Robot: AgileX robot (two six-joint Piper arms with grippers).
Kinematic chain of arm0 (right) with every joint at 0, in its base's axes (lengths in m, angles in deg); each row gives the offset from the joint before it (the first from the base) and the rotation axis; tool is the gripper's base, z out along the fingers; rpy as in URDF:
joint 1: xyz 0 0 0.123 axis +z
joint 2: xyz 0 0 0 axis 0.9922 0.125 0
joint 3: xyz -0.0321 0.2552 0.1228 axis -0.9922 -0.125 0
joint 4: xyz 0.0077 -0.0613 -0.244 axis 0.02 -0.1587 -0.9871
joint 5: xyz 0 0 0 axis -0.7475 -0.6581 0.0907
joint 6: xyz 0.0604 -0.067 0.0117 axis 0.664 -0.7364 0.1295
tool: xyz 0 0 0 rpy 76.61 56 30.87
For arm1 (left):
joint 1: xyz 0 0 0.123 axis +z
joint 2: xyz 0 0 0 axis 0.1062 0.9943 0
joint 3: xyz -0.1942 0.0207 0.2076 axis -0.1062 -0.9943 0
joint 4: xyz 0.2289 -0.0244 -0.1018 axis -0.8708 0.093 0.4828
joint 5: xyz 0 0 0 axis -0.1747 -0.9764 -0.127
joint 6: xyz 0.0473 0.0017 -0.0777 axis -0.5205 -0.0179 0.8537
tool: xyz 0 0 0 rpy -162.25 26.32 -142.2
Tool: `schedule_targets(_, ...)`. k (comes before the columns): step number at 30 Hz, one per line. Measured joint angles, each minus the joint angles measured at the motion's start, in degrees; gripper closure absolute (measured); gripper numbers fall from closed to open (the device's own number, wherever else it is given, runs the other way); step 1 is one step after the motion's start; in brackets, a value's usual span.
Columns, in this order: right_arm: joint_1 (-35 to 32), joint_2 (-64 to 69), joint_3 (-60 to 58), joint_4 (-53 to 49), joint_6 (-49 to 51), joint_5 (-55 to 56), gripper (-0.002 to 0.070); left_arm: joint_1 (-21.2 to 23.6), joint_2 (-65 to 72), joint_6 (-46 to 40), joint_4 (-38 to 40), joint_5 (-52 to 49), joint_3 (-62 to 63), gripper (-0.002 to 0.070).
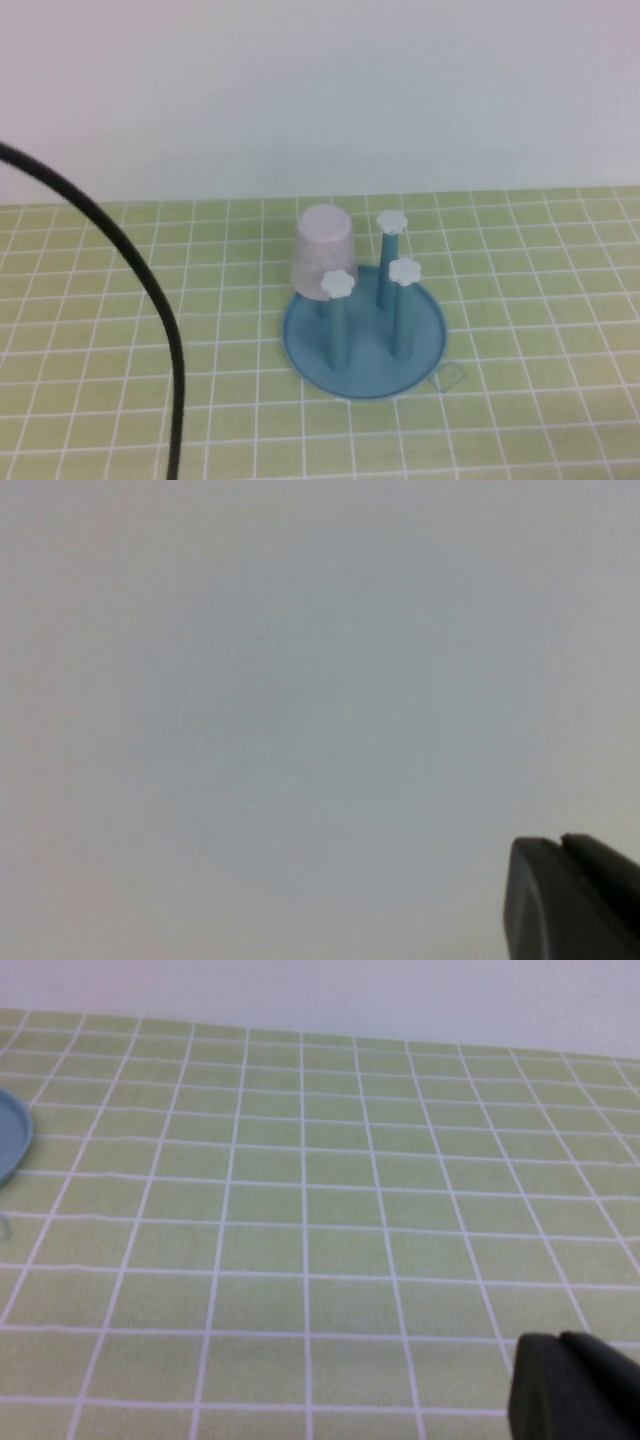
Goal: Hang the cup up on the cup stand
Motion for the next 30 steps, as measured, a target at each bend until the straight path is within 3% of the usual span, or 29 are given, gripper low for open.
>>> schedule_targets(9,0.0,0.0,0.0,0.0,0.0,0.0,0.0678,10.44,-10.51,1.51,1.27,19.95,-20.88,0.0675)
schedule_targets(17,0.0,0.0,0.0,0.13,0.0,0.0,0.0678,17.78,-22.53,1.43,7.58,15.01,-40.18,0.0675)
schedule_targets(22,0.0,0.0,0.0,0.13,0.0,0.0,0.0678,19.04,-32.36,1.43,9.75,15.01,-51.21,0.0675)
schedule_targets(30,0.0,0.0,0.0,0.17,0.0,-0.12,0.0678,23.83,-40.81,5.01,12.61,8.08,-58.0,0.0675)
